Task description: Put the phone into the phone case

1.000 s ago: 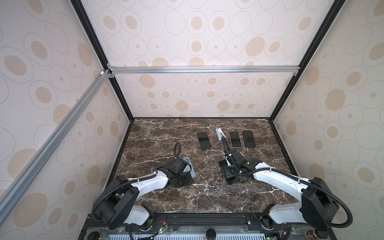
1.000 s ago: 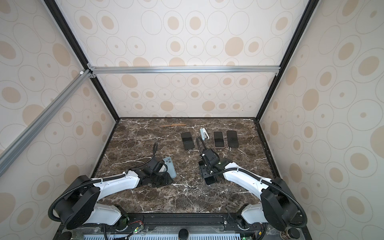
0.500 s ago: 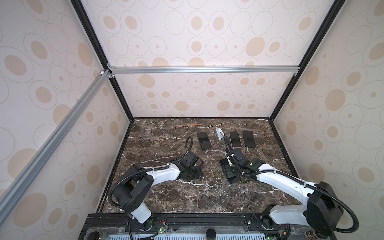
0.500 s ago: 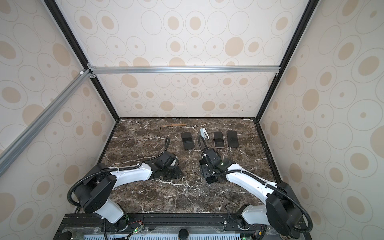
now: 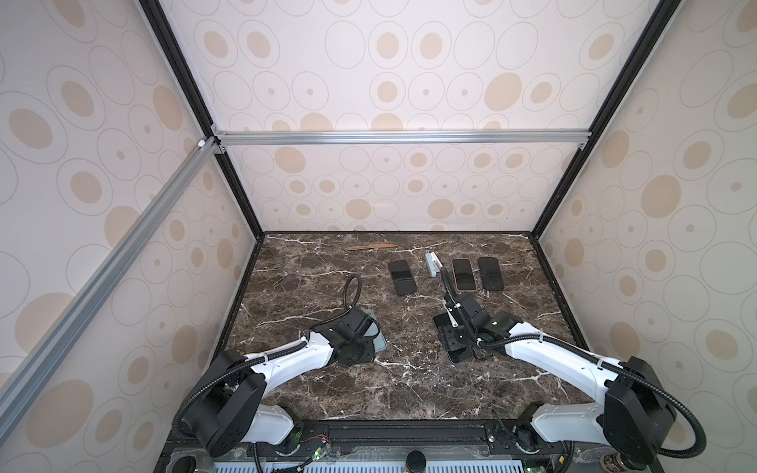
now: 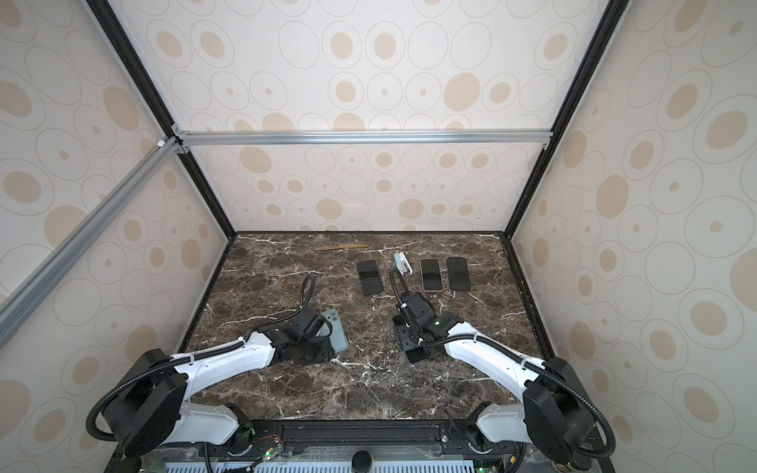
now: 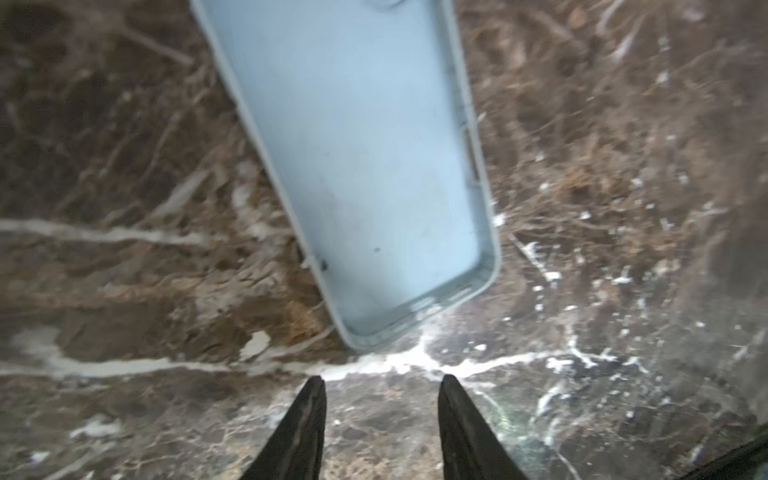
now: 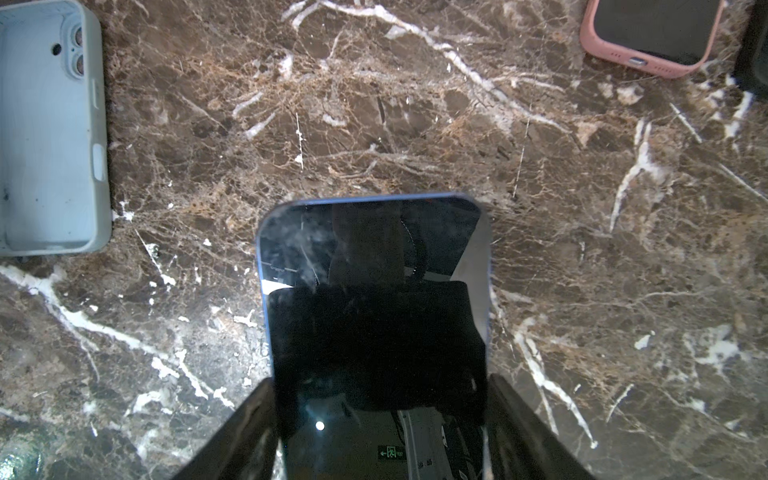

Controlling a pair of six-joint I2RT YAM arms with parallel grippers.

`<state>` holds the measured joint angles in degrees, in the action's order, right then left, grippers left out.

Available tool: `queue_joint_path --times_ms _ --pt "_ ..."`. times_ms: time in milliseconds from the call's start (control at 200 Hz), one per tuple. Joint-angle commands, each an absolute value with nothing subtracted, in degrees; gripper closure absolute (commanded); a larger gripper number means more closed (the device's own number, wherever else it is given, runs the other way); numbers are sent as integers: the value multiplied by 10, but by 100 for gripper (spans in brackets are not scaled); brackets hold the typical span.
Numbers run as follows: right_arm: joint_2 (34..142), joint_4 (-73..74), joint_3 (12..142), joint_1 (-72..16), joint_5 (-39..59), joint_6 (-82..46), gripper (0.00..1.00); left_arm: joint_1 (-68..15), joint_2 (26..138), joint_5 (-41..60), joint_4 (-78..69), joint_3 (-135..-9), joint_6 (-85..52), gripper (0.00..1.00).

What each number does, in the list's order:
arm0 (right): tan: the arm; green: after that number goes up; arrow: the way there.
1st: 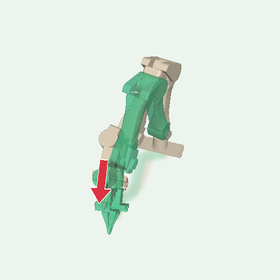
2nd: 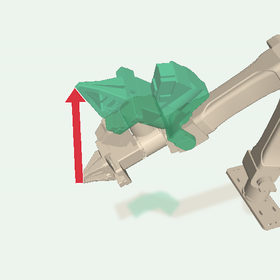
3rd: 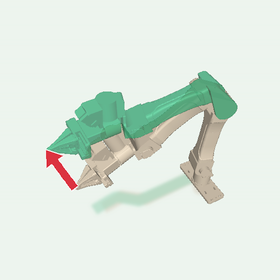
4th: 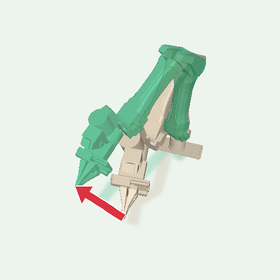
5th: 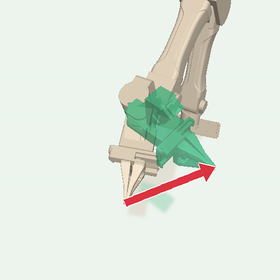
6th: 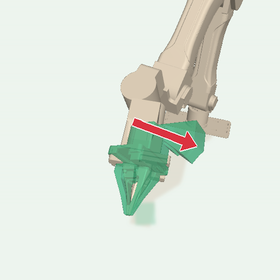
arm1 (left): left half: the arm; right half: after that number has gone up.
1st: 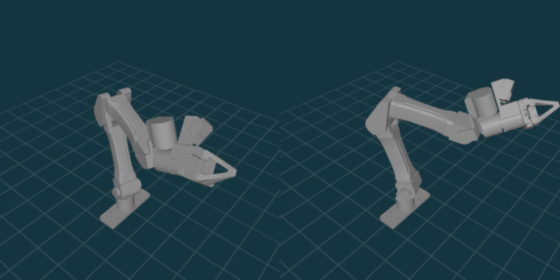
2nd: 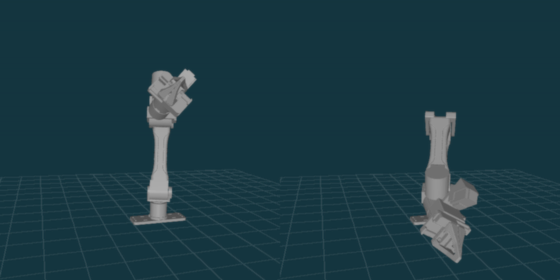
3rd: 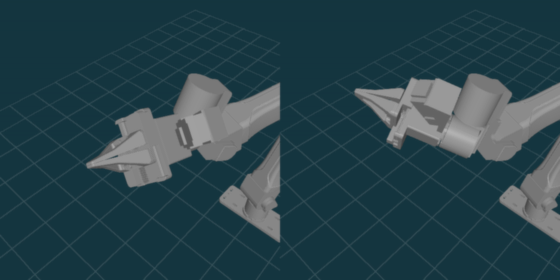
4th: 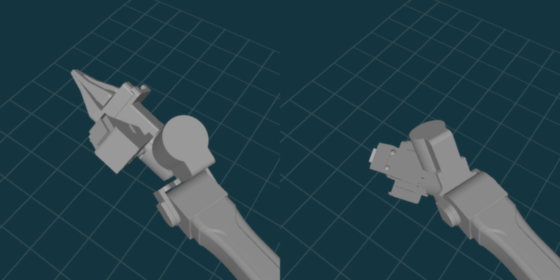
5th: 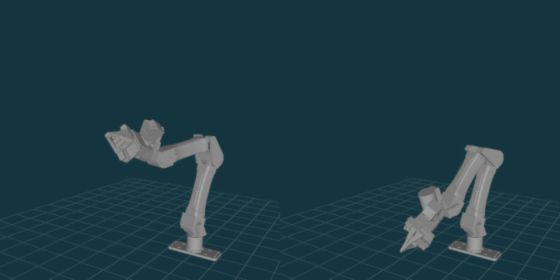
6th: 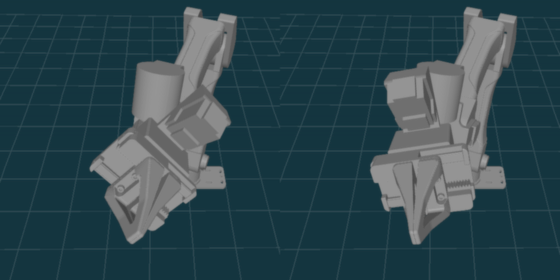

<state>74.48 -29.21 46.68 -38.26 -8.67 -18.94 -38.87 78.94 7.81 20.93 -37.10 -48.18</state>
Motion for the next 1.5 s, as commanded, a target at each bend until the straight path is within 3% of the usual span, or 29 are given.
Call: queue_joint_path --times_ms 0,540,885,1185,1495 --pt "747 -290 483 -385 -88 -185 64 -385 802 84 188 -373 -485 55" --pt "754 -290 483 -385 -91 -188 64 -387 915 152 95 -448 -446 56" --pt "746 -319 509 -385 -111 -182 64 -386 1038 159 58 -591 -416 56" --pt "758 -304 567 -386 -62 -100 65 -328 932 143 152 -623 -340 55" --pt "759 -219 591 -431 18 41 64 -300 868 348 240 -691 -230 51"
